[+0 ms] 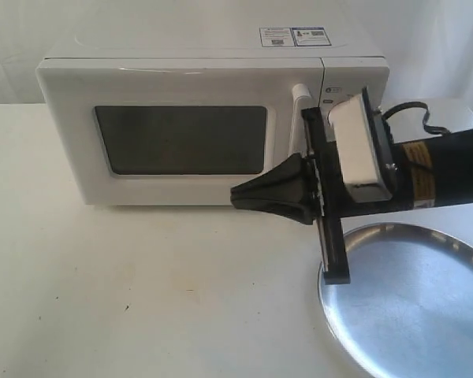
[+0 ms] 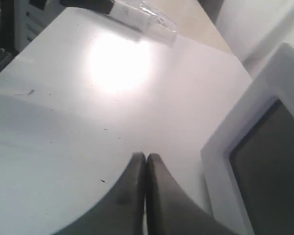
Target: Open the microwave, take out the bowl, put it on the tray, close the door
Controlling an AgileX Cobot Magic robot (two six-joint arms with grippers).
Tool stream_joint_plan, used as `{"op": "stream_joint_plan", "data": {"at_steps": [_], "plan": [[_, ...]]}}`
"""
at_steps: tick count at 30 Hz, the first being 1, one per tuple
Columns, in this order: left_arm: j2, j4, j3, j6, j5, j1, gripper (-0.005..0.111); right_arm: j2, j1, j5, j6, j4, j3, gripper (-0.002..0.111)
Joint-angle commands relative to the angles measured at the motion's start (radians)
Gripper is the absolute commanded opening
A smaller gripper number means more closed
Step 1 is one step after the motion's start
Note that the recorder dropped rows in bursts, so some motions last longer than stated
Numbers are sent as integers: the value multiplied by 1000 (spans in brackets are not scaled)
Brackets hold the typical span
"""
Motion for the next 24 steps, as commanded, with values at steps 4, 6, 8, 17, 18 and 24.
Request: {"op": "stream_joint_plan", "data": {"at_steps": [4,6,8,17,18,24], "plan": [[-2,-8,-3,0,-4,0,0,-74,-149,92,52,123,123,0],[-2,-8,-3,0,-4,0,0,-76,-199,89,-16,244,183,0],[-2,-8,-3,0,-4,0,0,-62,-249,75,-88,482,268,0],[-2,-8,-3,0,-4,0,0,85,-283,-16,-194,526,272,0],[-2,-8,-3,0,-4,0,0,95,-283,-16,-198,526,263,0],[-2,-8,-3,0,-4,0,0,118,-283,-16,-165,531,176,0]]}}
